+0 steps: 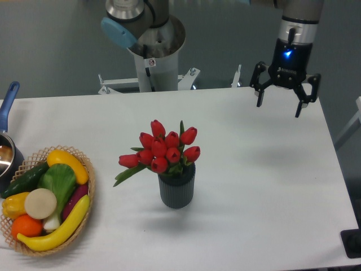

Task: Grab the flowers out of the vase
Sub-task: 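Move the open gripper toward the red tulips and lower it around the stems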

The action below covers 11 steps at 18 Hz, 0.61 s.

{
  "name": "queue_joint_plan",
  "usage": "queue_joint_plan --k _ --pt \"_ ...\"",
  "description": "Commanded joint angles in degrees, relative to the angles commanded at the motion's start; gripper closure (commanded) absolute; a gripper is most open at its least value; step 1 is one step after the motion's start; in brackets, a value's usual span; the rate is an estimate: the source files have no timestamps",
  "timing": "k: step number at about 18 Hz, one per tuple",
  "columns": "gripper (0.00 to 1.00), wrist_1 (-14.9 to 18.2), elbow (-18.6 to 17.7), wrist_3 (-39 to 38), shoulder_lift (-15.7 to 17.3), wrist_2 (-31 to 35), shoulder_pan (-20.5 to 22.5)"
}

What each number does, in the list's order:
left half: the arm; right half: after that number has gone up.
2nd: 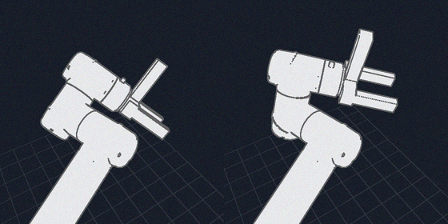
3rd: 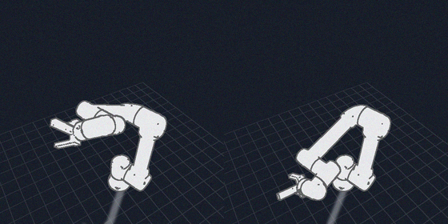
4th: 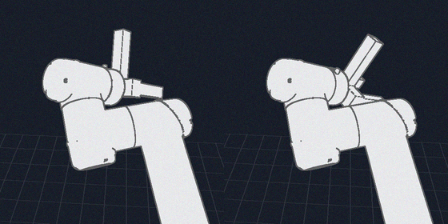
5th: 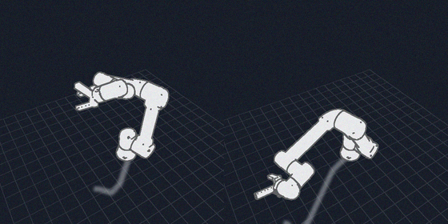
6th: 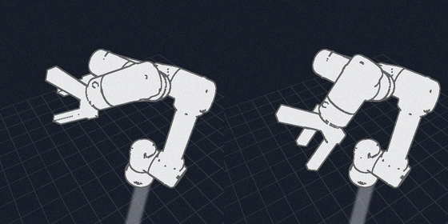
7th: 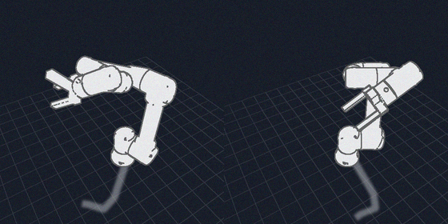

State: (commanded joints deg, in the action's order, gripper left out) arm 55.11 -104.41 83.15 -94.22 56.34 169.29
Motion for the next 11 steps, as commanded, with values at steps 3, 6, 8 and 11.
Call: queue_joint_plan --k 3,6,8,11 --pt "0.0 -0.5 -0.2 -0.5 -1.0 -0.1 -2.3" --pt "0.0 -1.1 -2.7 0.6 -1.1 -0.1 -3.2" --pt "0.0 -1.3 -4.1 2.9 -0.8 -0.1 -3.4" --pt "0.0 -1.5 -4.5 4.0 -1.1 -4.9 -6.2"
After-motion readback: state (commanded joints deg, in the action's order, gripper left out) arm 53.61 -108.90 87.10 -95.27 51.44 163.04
